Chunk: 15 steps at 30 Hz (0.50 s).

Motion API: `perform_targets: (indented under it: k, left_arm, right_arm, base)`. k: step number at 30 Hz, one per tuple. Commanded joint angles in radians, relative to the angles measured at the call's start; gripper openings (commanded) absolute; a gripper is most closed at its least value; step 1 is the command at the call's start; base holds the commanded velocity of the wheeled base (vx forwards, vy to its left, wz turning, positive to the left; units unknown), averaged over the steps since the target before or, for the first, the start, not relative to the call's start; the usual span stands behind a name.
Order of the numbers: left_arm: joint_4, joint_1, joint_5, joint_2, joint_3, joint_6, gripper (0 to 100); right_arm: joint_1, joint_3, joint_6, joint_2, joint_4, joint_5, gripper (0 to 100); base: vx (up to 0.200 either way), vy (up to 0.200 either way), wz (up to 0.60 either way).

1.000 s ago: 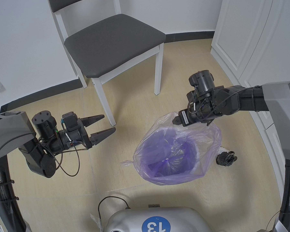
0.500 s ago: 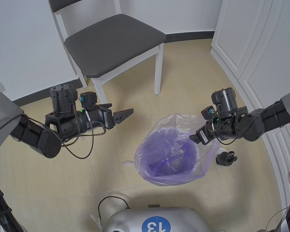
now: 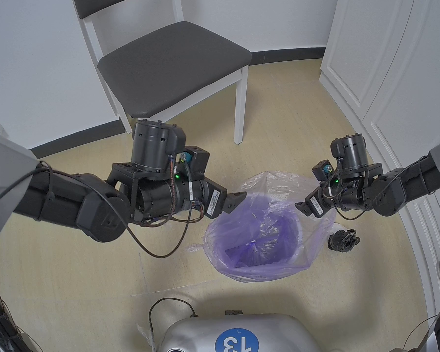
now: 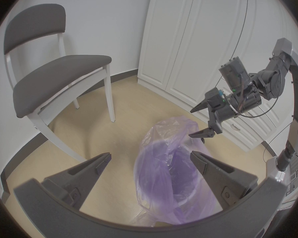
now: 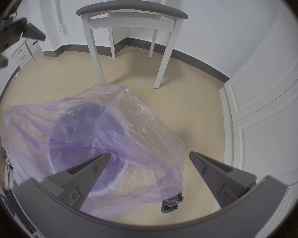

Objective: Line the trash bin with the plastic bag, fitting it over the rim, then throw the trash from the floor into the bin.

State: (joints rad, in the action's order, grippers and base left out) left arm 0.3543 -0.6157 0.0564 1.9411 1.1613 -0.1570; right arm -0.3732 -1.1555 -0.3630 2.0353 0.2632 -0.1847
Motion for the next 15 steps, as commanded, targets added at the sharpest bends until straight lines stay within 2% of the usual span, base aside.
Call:
perform_targets:
  k: [1,8,15]
  left_arm:
    - [-0.014,-0.018,0.000,0.065,-0.006,-0.016,100]
    - [-0.021,-0.058,0.011,0.058,-0.080,-0.018,100]
    - [-0.015,-0.041,0.011,0.099,-0.144,-0.044,100]
  right_arm:
    - [0.022,-0.076,0.007,0.112,0.037,-0.001,100]
    - [0.053,-0.136,0.007,0.169,0.053,0.004,100]
    - [0.068,-0.185,0.012,0.227,0.053,0.022,100]
  base:
    - [0.000,0.000,0.00]
    - [0.000,0.000,0.00]
    - [0.000,0.000,0.00]
